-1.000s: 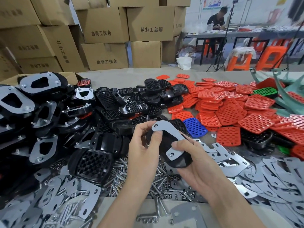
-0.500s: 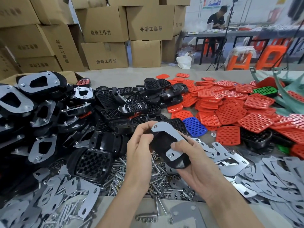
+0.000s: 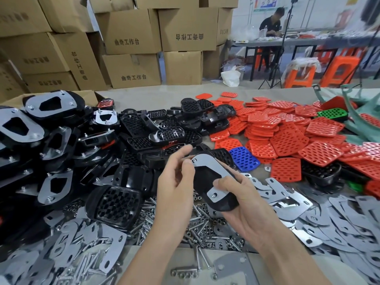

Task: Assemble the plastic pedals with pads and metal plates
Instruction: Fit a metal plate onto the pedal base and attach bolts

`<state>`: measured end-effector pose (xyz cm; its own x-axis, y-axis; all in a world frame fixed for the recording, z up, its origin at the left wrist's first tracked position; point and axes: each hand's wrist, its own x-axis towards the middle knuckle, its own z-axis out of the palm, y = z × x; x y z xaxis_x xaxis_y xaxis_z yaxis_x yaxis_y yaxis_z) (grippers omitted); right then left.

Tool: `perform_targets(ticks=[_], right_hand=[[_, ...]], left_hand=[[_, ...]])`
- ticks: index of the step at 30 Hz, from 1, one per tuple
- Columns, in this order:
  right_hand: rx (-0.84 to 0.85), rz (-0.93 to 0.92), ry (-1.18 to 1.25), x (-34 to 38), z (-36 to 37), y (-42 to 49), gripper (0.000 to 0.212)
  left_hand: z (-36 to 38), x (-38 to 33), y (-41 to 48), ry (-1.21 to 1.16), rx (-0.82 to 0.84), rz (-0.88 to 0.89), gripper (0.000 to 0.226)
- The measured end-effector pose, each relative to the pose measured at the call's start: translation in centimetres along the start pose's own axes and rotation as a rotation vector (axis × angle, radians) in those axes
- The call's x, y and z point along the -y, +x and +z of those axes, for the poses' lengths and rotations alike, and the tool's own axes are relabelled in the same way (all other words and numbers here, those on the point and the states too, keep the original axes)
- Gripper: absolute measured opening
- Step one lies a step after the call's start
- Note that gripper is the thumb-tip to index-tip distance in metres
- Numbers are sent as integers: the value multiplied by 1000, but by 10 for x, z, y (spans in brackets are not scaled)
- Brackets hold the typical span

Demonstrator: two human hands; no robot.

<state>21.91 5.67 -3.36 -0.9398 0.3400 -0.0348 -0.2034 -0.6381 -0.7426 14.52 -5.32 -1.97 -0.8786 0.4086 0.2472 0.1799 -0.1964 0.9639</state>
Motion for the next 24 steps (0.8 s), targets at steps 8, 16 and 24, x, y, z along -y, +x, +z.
perform_targets(ticks=[8, 16, 24], right_hand=[[15, 1, 0, 2, 3, -3, 53], [-72, -16, -138, 2, 7, -2, 60], [-74, 2, -241, 2, 7, -5, 45]], left_hand=[[2, -6, -3, 69, 25, 16, 30], [-2, -6, 0, -178, -2, -272, 25], [-13, -12, 3, -211, 92, -387, 40]])
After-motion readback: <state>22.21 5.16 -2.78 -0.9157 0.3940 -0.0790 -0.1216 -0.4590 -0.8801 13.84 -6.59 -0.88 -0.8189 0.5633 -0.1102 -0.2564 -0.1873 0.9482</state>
